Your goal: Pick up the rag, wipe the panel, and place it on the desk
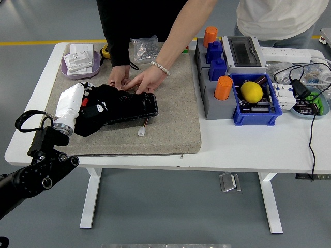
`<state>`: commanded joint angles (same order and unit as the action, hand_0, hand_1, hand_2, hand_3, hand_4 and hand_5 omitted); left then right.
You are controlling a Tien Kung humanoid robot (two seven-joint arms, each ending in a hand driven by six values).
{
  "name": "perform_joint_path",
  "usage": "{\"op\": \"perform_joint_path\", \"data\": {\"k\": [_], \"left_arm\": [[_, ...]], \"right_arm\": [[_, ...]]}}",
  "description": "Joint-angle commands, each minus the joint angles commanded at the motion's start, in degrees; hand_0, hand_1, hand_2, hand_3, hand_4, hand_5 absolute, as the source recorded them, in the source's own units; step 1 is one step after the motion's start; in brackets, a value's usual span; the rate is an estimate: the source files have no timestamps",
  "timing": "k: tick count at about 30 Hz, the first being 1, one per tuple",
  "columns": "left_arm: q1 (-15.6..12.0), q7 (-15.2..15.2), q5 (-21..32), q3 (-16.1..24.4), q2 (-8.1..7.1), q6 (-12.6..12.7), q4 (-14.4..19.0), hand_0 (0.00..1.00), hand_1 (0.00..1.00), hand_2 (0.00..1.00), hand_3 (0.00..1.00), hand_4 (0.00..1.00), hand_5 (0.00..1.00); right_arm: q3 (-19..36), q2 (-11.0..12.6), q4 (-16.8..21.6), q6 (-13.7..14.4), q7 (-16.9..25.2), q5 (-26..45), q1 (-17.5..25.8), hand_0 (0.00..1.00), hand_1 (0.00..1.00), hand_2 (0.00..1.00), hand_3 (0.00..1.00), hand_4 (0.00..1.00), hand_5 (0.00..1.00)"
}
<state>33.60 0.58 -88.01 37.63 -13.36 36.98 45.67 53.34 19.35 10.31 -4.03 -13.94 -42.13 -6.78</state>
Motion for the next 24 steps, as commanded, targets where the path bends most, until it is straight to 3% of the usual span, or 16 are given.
{"op": "perform_joint_path", "data": {"k": [24], "left_arm": [[2.2,-2.49,-0.21,-7.2,1.11,-0.6,5.07,0.222,0.164,0.487,0.432,0.245,0.002]], "right_arm": [[-0.26,0.47,0.0,-0.11,-0.04,-0.11,-0.07,0.72,0.658,0.687,0.588,0.96,0.577]]}}
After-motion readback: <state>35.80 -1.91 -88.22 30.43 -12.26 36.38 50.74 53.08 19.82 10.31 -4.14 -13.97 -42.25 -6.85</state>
